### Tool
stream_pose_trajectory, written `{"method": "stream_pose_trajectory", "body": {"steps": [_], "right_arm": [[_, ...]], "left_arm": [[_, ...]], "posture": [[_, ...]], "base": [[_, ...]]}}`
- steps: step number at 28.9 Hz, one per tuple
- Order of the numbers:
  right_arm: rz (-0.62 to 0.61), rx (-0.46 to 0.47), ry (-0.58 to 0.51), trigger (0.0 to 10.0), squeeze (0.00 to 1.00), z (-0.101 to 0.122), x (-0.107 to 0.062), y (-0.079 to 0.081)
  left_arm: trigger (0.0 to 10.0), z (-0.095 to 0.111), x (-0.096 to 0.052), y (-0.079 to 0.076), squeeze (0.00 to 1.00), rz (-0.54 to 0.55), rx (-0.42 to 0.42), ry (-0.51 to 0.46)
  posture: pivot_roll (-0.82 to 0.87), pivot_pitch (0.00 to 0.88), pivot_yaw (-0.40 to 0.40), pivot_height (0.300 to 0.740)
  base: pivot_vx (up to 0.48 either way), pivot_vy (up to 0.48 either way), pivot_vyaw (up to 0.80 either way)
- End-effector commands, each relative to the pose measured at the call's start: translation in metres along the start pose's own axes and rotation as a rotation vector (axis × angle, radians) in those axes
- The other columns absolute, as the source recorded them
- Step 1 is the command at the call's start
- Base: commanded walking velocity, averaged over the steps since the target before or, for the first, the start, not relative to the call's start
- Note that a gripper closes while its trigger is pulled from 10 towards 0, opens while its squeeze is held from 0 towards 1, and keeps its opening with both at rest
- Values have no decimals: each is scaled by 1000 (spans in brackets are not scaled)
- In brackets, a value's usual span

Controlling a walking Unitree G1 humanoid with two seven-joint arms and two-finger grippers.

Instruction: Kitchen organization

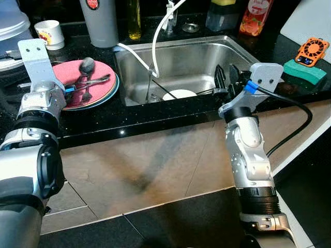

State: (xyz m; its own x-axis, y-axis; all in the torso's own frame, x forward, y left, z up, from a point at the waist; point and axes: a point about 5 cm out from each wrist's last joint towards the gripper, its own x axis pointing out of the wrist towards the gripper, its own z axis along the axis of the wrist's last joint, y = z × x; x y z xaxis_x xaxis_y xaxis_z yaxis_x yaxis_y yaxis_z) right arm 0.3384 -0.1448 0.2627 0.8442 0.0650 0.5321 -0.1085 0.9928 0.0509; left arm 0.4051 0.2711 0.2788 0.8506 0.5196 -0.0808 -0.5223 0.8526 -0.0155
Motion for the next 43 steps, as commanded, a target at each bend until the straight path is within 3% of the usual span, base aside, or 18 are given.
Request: {"method": "stream_pose_trajectory", "body": {"steps": [1,8,10,14,17,19,20,22,27,28,29,31,33,34,37,39,41,43], "right_arm": [[7,7,5,10000,0,0,0,1],[21,7,5,10000,0,1,3,1],[25,9,4,10000,0,2,4,2],[27,9,4,10000,0,2,4,2],[25,7,4,10000,0,2,4,2],[17,5,-5,10000,0,3,5,1],[17,5,-5,10000,0,3,5,1],[12,-7,-27,10000,0,7,6,1],[18,-33,-58,10000,0,12,8,5],[19,-43,-76,10000,0,16,9,6],[18,-52,-91,10000,0,20,9,7],[10,-58,-106,10000,0,24,8,4],[2,-60,-104,10000,0,23,7,2],[0,-61,-102,10000,0,23,7,1],[0,-59,-96,10000,0,21,6,2],[5,-54,-93,10000,0,20,6,3],[9,-51,-89,10000,0,19,6,4],[13,-43,-80,10000,0,17,7,5]], "left_arm": [[10000,20,-3,1,0,2,30,-122],[10000,66,-16,11,0,82,77,-390],[10000,79,-24,0,0,-40,81,-501],[10000,88,-35,-19,0,-242,46,-547],[10000,74,-52,-64,0,-634,16,-434],[10000,51,-65,-101,0,-825,86,-351],[10000,51,-65,-101,0,-825,86,-351],[10000,26,-82,-141,0,-988,141,-288],[10000,8,-96,-172,0,-1058,162,-231],[10000,0,-100,-181,769,-1056,195,-214],[10000,-5,-104,-187,1000,-1054,213,-217],[10000,-5,-107,-190,1000,-1060,207,-250],[10000,13,-110,-185,1000,-1076,120,-365],[10000,23,-110,-180,0,-1063,83,-423],[10000,43,-107,-165,0,-1005,86,-560],[10000,47,-103,-154,0,-988,129,-555],[10000,45,-92,-141,0,-912,232,-493],[10000,39,-68,-112,0,-769,306,-345]], "posture": [[196,128,-6,740],[199,123,-21,740],[197,124,-24,740],[197,125,-25,740],[193,126,-25,740],[192,127,-23,740],[192,127,-23,740],[188,126,-20,740],[165,119,-11,740],[153,117,-6,740],[148,117,-2,740],[147,117,-1,740],[146,120,-2,740],[146,120,-2,740],[169,131,-18,740],[173,132,-21,740],[181,136,-25,740],[194,137,-31,740]], "base": [[0,0,0],[0,0,0],[0,0,0],[0,0,0],[0,0,0],[0,0,0],[0,0,0],[0,0,0],[0,0,0],[0,0,0],[0,0,0],[0,0,0],[0,0,0],[0,0,0],[0,0,0],[0,0,0],[0,0,0],[0,0,0]]}}
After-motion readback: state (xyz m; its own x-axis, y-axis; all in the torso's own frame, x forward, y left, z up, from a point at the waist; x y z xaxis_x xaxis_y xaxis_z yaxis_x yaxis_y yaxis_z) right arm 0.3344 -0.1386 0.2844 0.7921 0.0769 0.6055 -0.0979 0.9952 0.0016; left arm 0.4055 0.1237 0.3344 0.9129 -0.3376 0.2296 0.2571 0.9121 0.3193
